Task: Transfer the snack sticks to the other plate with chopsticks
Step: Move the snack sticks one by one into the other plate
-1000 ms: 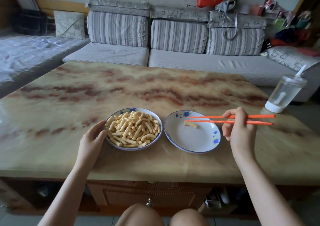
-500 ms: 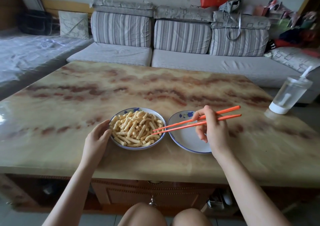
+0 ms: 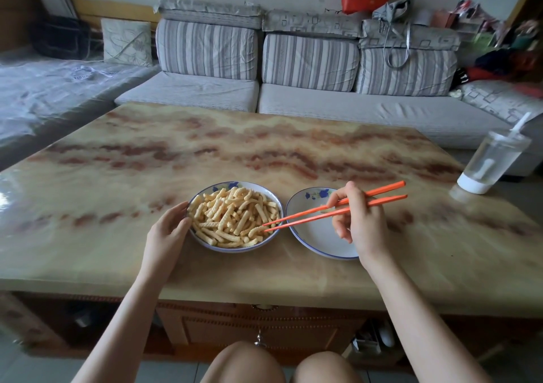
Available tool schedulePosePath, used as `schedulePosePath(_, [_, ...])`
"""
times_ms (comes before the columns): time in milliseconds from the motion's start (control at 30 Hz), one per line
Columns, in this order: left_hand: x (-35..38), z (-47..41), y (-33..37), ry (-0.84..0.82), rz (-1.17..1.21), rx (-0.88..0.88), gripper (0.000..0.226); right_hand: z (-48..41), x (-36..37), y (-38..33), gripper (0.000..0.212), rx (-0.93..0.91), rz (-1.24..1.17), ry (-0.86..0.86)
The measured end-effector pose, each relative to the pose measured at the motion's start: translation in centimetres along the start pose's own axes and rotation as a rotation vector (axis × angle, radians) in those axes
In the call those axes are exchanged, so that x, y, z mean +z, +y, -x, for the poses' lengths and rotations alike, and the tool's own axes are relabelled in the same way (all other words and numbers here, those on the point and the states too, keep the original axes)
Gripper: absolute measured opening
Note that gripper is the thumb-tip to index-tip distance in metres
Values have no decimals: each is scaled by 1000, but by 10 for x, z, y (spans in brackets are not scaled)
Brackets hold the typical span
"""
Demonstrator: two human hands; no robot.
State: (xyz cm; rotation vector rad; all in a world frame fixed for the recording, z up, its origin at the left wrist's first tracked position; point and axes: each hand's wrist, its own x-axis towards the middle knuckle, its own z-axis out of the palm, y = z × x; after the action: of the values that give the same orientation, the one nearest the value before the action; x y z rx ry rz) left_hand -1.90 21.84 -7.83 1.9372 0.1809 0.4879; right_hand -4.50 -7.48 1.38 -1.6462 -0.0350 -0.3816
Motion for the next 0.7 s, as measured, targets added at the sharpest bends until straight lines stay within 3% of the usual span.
schedulePosePath(300, [0, -2, -4, -7, 15, -1, 36, 0, -14, -4, 46, -34, -67, 167])
schedulePosePath(700, [1, -1, -3, -10, 3, 17, 35, -19, -78, 20, 42, -10, 11, 543])
